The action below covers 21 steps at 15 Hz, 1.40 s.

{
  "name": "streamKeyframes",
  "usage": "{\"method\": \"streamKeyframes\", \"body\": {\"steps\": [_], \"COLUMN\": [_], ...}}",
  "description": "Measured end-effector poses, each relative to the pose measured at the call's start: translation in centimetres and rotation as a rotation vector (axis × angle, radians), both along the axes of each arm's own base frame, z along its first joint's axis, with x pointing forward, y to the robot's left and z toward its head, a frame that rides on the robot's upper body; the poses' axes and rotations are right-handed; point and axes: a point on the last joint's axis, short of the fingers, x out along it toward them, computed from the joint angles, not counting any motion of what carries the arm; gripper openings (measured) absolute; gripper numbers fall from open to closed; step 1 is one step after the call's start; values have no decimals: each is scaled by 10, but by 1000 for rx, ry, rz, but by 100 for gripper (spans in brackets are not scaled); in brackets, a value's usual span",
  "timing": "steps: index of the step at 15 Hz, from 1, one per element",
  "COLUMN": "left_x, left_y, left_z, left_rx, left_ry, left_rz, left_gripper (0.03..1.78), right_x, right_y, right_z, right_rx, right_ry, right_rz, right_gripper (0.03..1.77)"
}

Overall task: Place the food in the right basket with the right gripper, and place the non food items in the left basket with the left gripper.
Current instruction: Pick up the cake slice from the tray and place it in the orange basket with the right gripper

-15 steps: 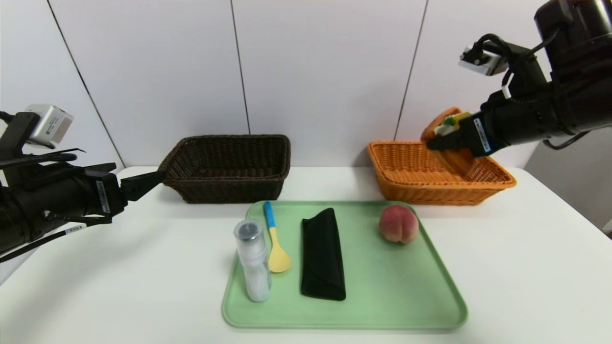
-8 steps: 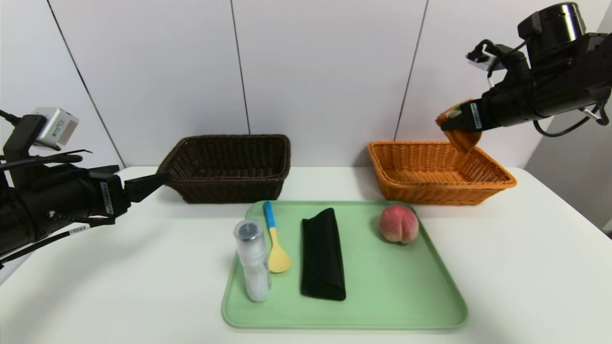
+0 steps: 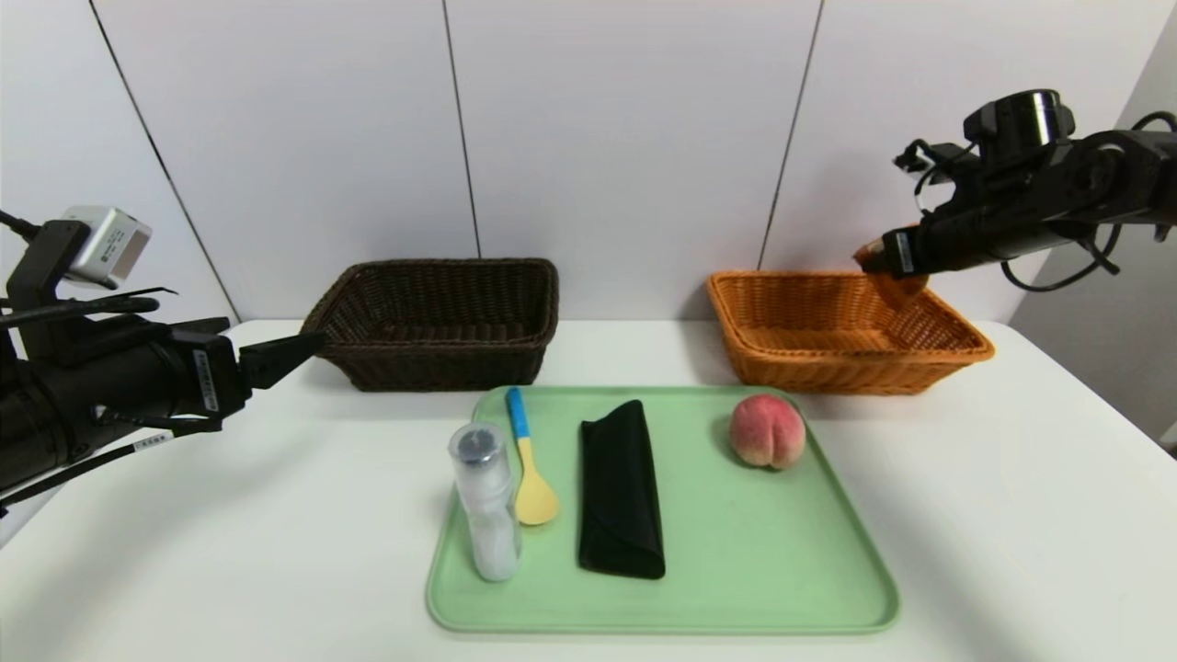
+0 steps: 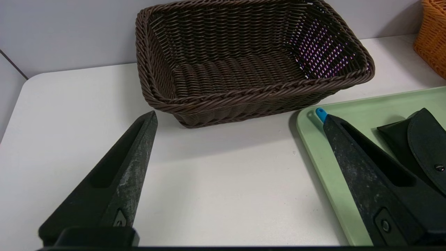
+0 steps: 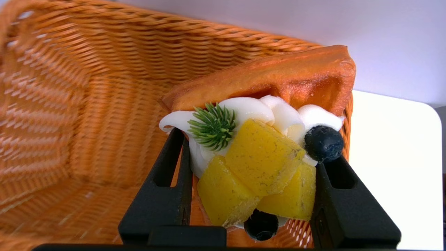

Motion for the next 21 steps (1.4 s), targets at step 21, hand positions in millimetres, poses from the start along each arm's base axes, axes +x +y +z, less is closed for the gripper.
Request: {"method": "streamKeyframes", "body": {"steps": [21], "left_x": [0], "left_y": [0], "left_z": [0], "left_rx": [-1], "left_ry": [2], "left_rz": [-2], "left_gripper": [169], "right_x": [26], "right_y": [-6], "right_z": [-54], "right_rx": [-47], "right_ry": [121], "right_rz": [-55], "right_gripper": [125]}}
